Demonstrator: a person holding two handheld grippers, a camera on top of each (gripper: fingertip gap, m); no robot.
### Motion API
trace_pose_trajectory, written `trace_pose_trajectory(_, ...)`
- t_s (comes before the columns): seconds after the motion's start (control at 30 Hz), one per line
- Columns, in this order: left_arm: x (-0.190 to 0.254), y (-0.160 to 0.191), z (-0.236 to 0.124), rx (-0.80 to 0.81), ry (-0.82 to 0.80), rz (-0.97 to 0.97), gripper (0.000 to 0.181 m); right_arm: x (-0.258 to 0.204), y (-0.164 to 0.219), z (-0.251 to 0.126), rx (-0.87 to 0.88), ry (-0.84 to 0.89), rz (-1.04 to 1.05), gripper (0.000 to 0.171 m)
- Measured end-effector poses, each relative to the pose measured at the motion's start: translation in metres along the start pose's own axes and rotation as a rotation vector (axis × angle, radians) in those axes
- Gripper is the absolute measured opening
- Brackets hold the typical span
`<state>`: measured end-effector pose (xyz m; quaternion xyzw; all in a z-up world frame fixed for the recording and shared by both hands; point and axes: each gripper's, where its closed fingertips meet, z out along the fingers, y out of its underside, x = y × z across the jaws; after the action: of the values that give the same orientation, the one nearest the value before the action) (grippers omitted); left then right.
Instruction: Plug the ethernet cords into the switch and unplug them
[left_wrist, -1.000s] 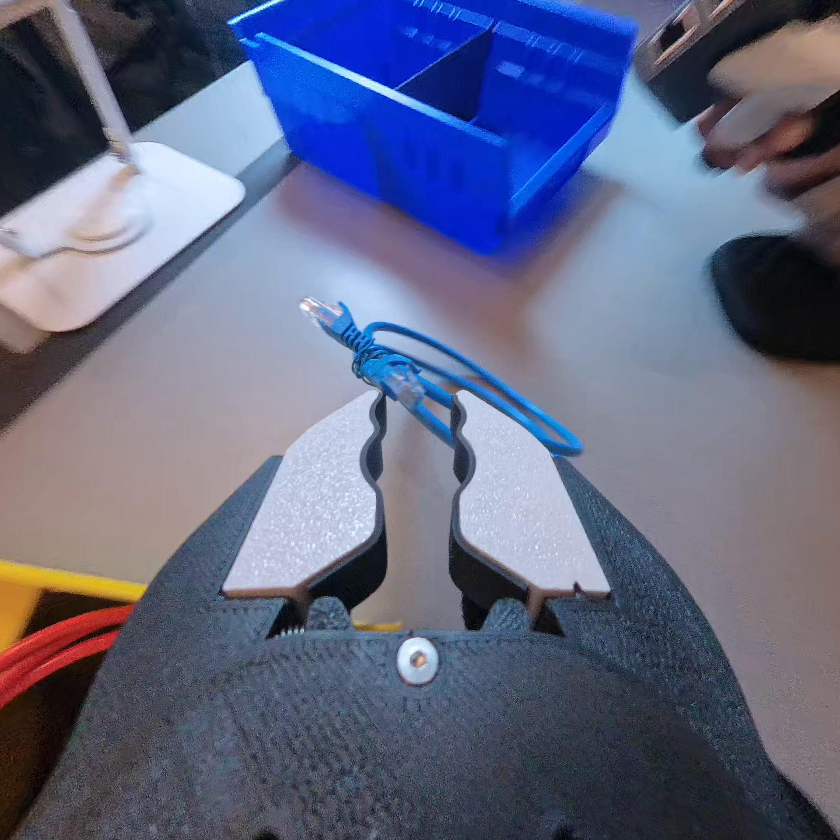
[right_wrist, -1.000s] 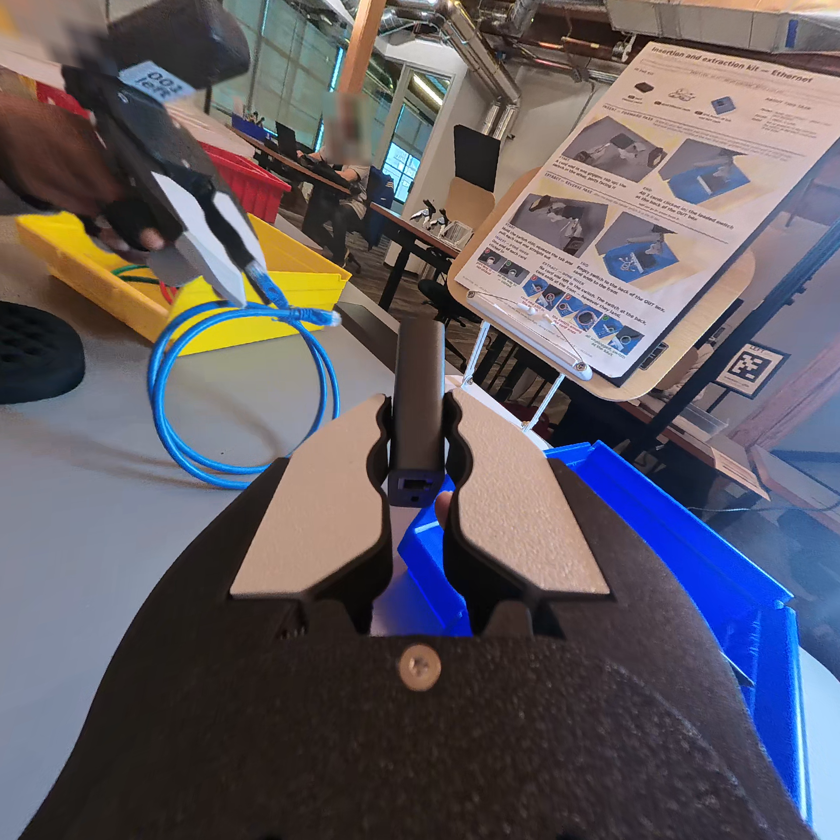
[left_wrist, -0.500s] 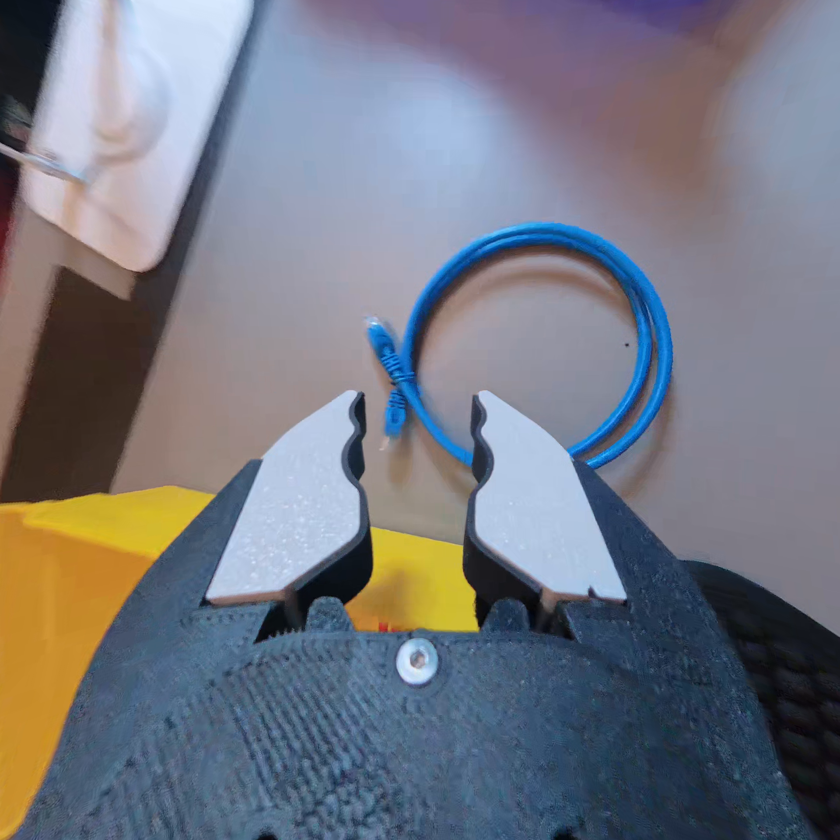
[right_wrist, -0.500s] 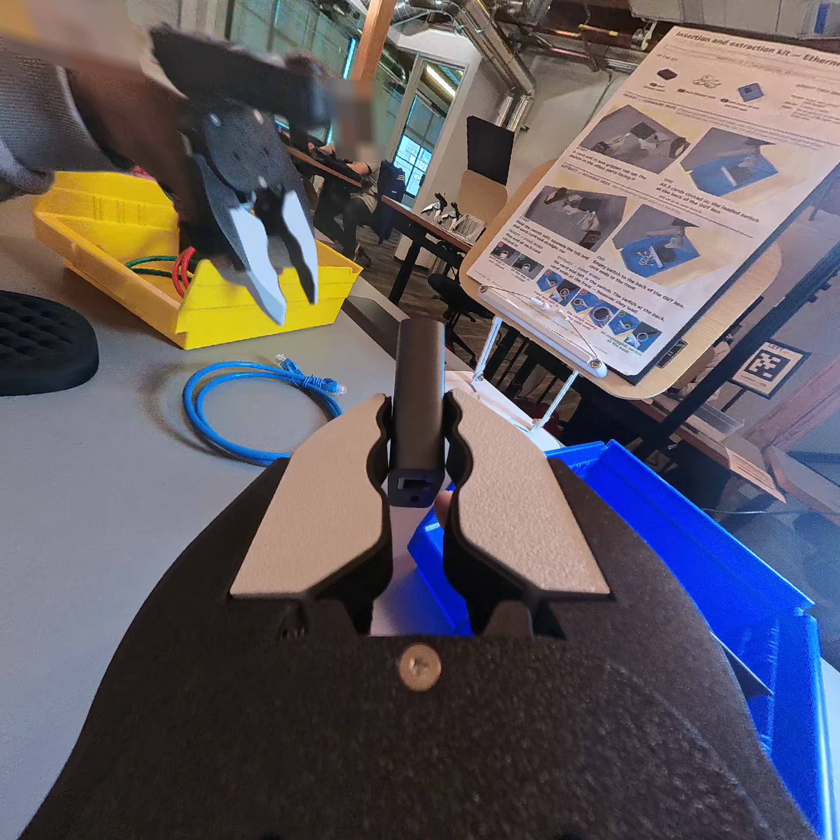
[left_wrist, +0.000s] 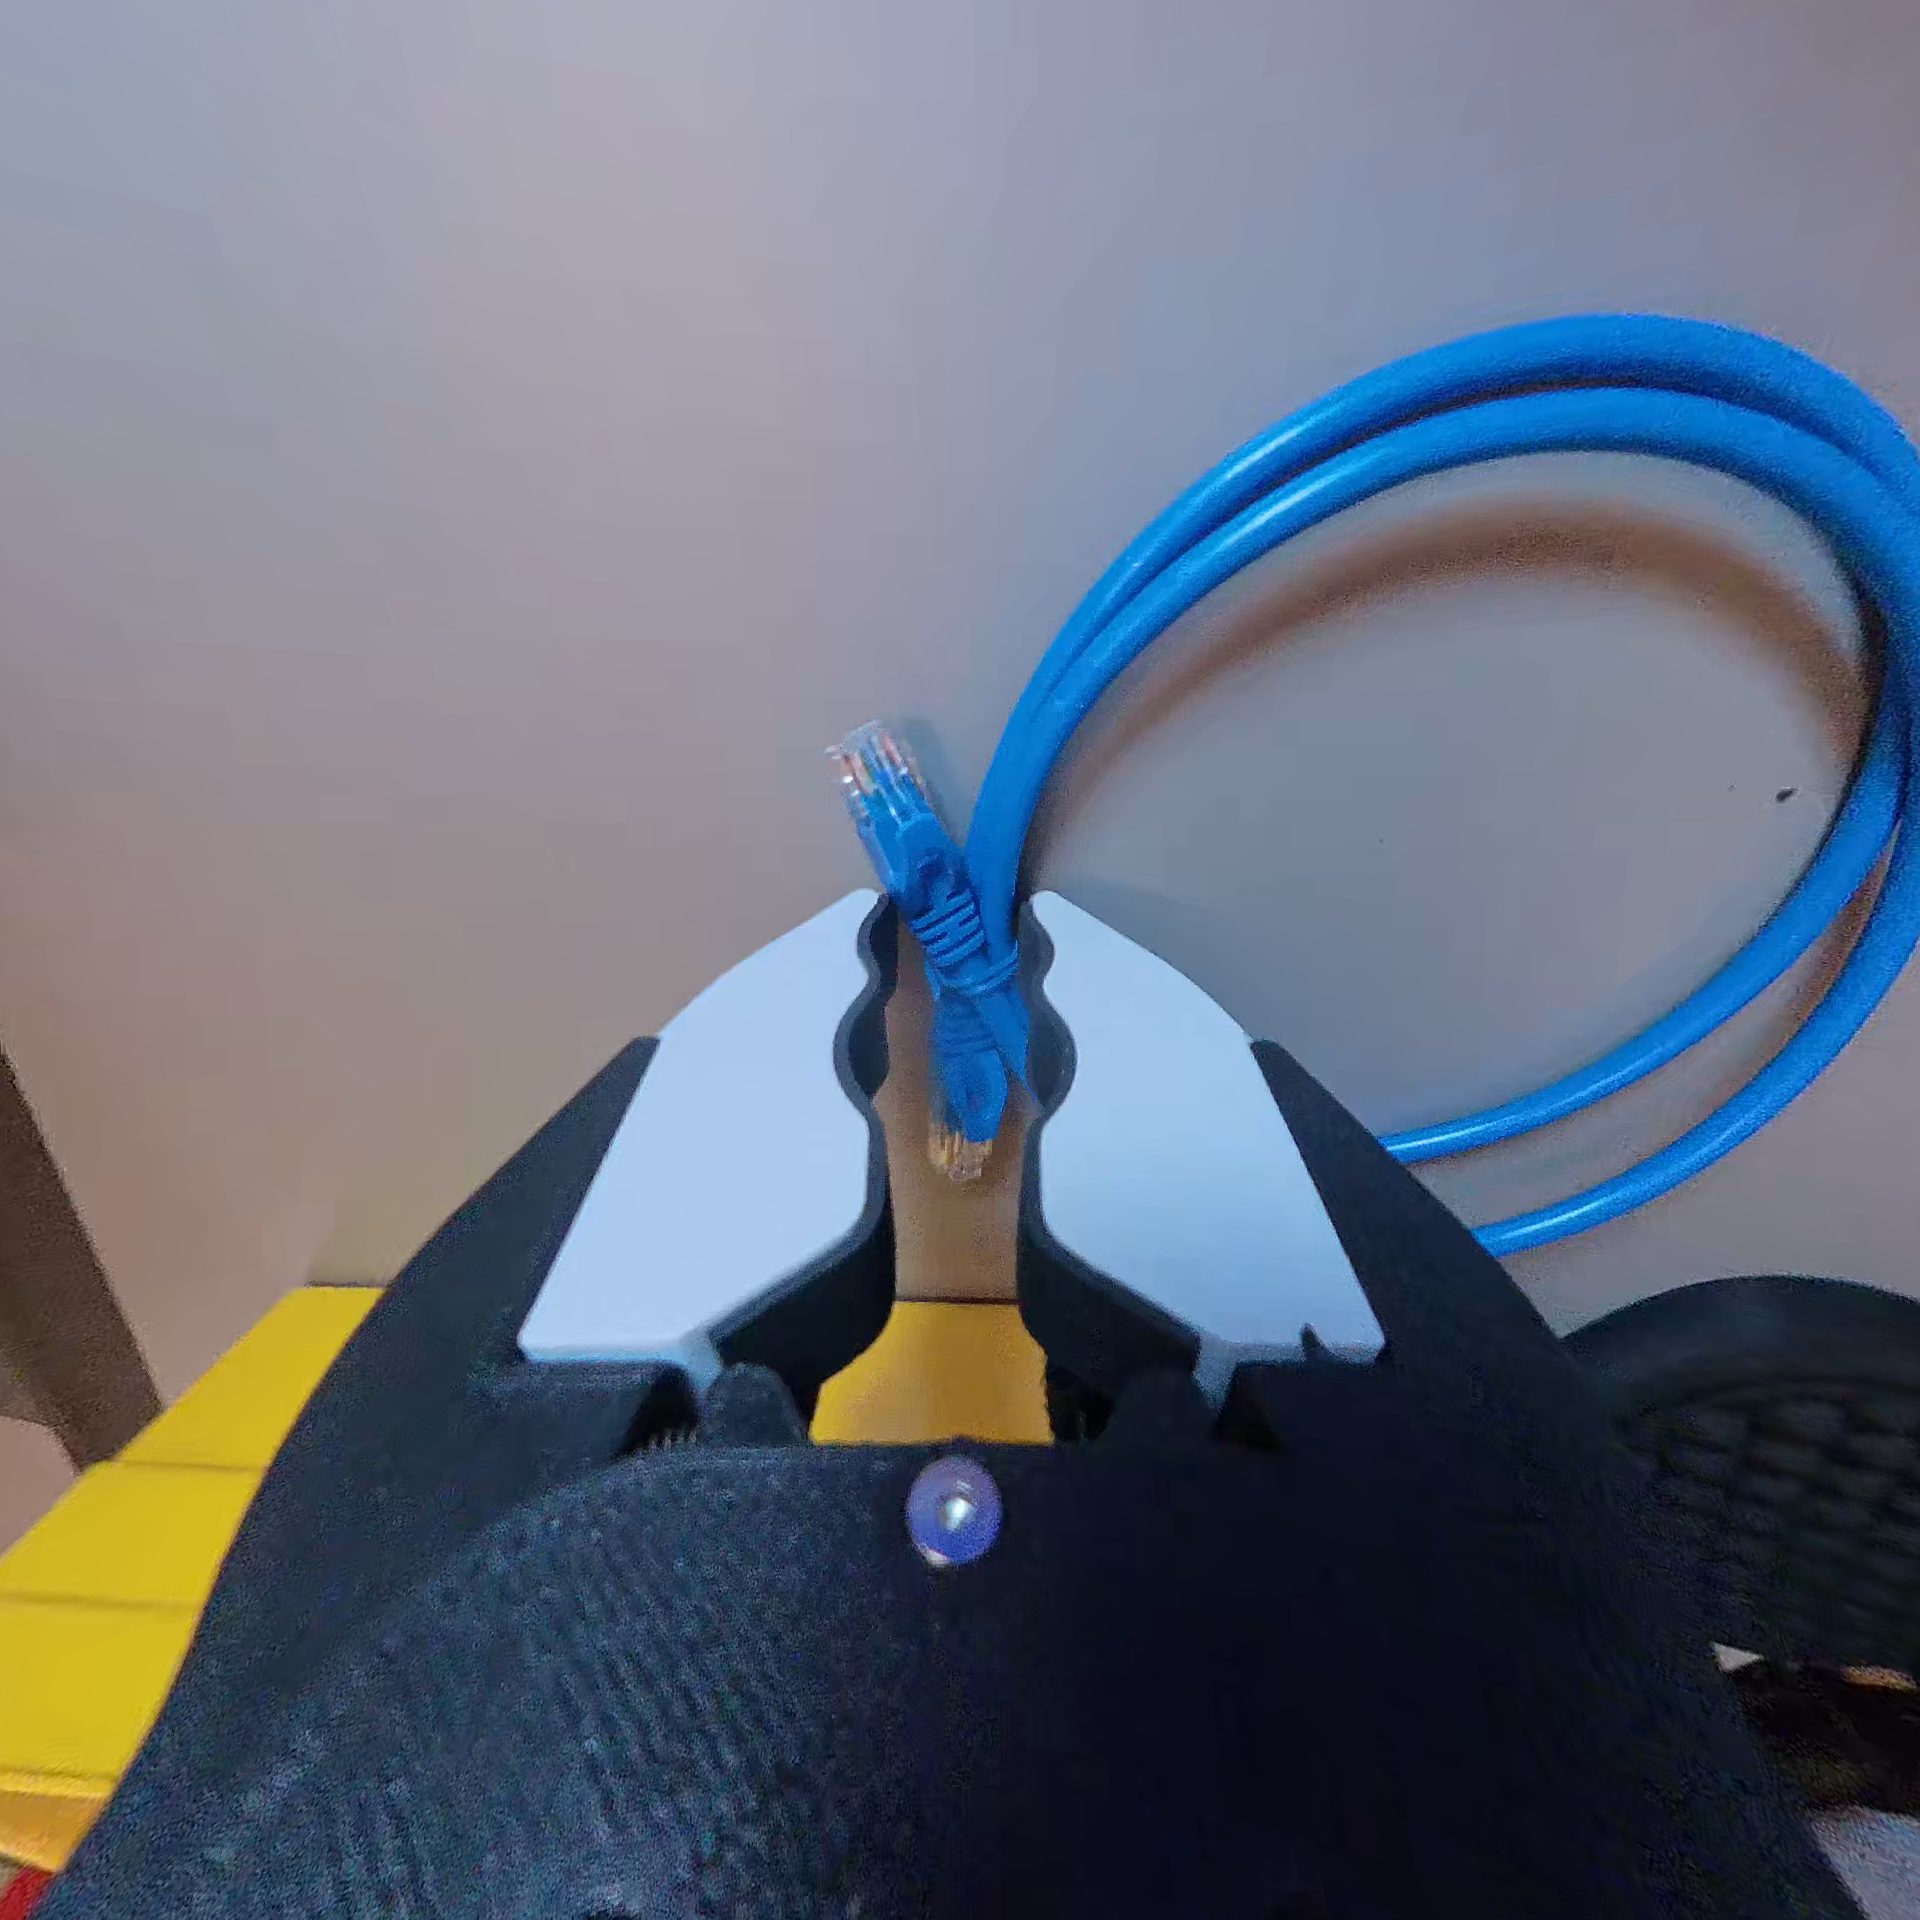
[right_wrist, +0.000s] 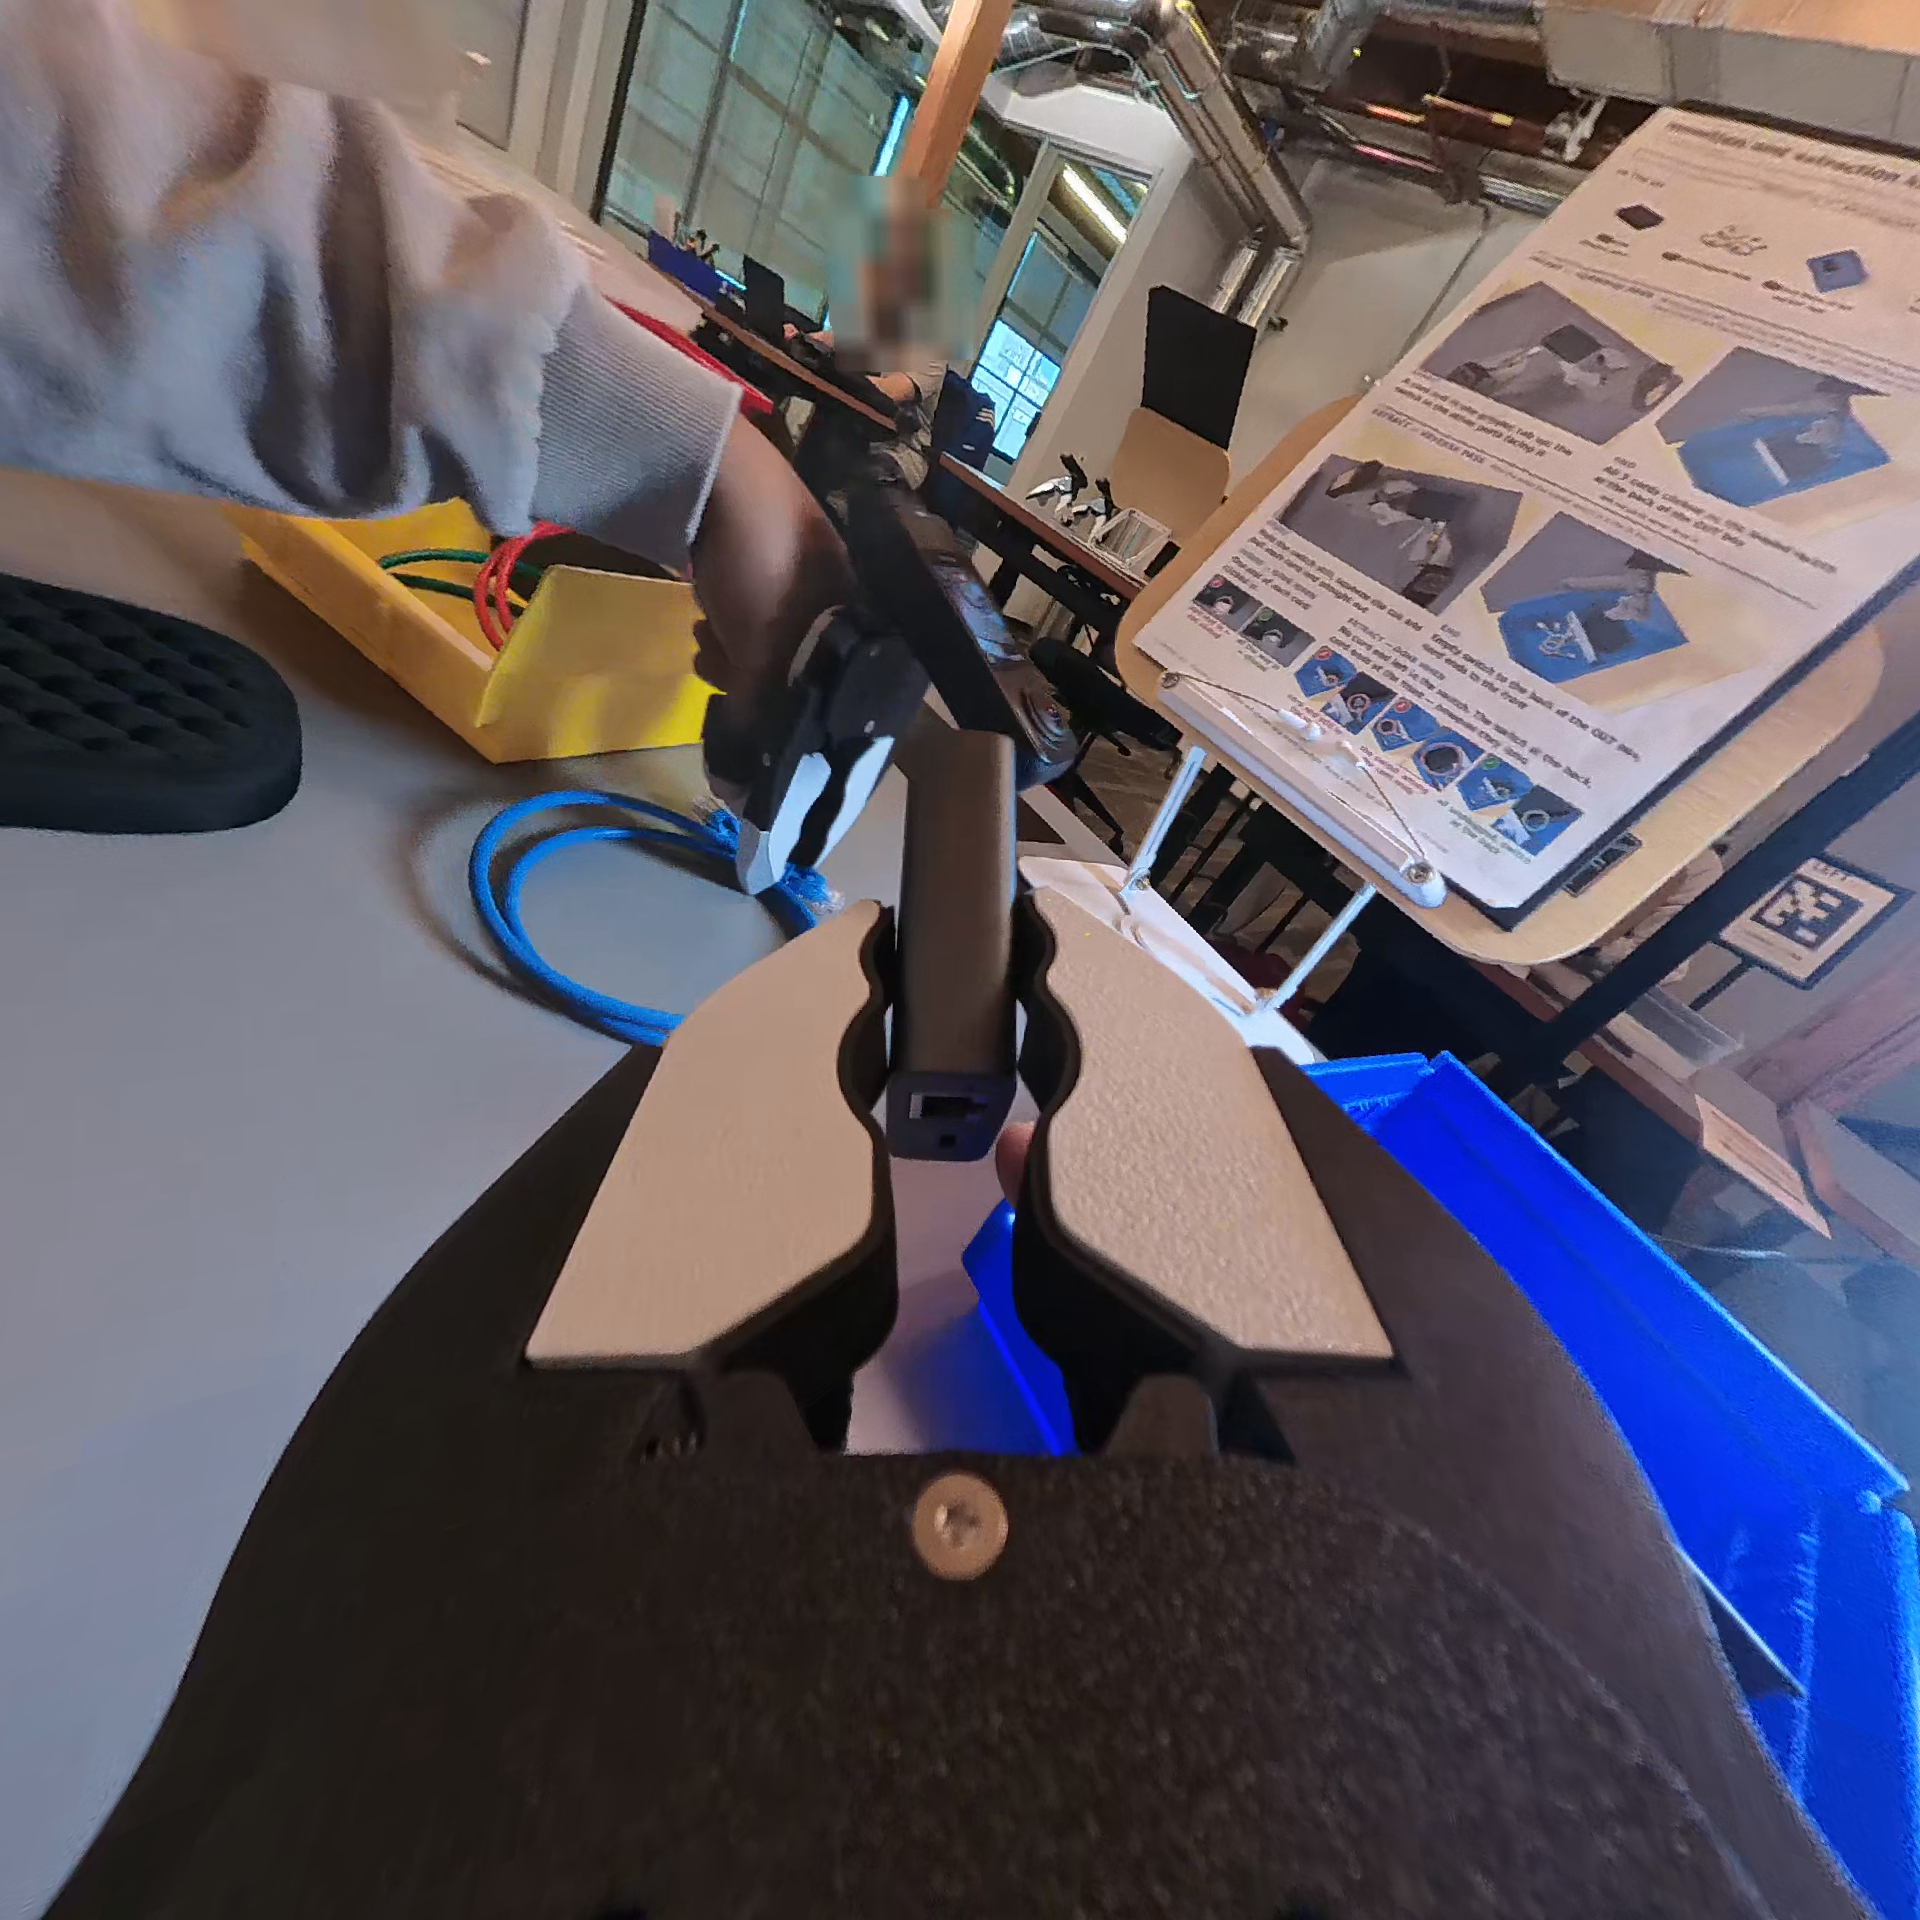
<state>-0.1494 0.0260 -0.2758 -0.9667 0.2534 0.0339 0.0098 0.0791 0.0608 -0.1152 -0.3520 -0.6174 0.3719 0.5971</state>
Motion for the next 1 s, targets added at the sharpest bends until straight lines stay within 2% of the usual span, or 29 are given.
trace_pose_trajectory(0.03,0.002,-0.001,0.0,0.003,-0.002,0.038,0.02,-0.004,0.0,0.0,0.006,-0.018,-0.019,0.021)
trace_pose_trajectory(0.1,0.031,-0.003,-0.003,0.022,0.096,0.131,0.019,-0.013,-0.001,0.0,0.023,-0.068,-0.052,0.021)
trace_pose_trajectory(0.23,0.113,-0.009,-0.018,0.149,0.263,0.46,0.02,-0.034,-0.004,0.001,0.051,-0.164,-0.089,0.021)
trace_pose_trajectory(0.33,0.139,-0.021,-0.03,0.269,0.204,0.551,0.031,-0.046,-0.003,0.004,0.045,-0.201,-0.109,0.021)
trace_pose_trajectory(0.5,0.171,-0.066,-0.094,0.858,0.004,0.577,0.034,-0.068,-0.01,0.004,0.081,-0.294,-0.097,0.021)
trace_pose_trajectory(0.57,0.184,-0.068,-0.109,1.008,-0.064,0.579,0.034,-0.079,-0.016,0.006,0.11,-0.341,-0.072,0.021)
trace_pose_trajectory(0.63,0.197,-0.064,-0.118,1.114,-0.093,0.591,0.021,-0.09,-0.016,0.008,0.11,-0.372,-0.069,0.021)
trace_pose_trajectory(0.77,0.197,-0.052,-0.116,1.173,-0.202,0.598,0.019,-0.101,-0.001,0.018,0.034,-0.381,-0.09,0.021)
trace_pose_trajectory(0.87,0.192,-0.048,-0.104,1.122,-0.284,0.635,0.019,-0.107,0.015,0.027,-0.064,-0.35,-0.189,0.022)
trace_pose_trajectory(0.93,0.185,-0.046,-0.099,1.107,-0.279,0.605,0.019,-0.108,0.019,0.03,-0.108,-0.332,-0.232,0.021)
trace_pose_trajectory(1.0,0.165,-0.041,-0.094,1.061,-0.225,0.486,0.019,-0.099,0.02,0.031,-0.139,-0.299,-0.25,0.021)
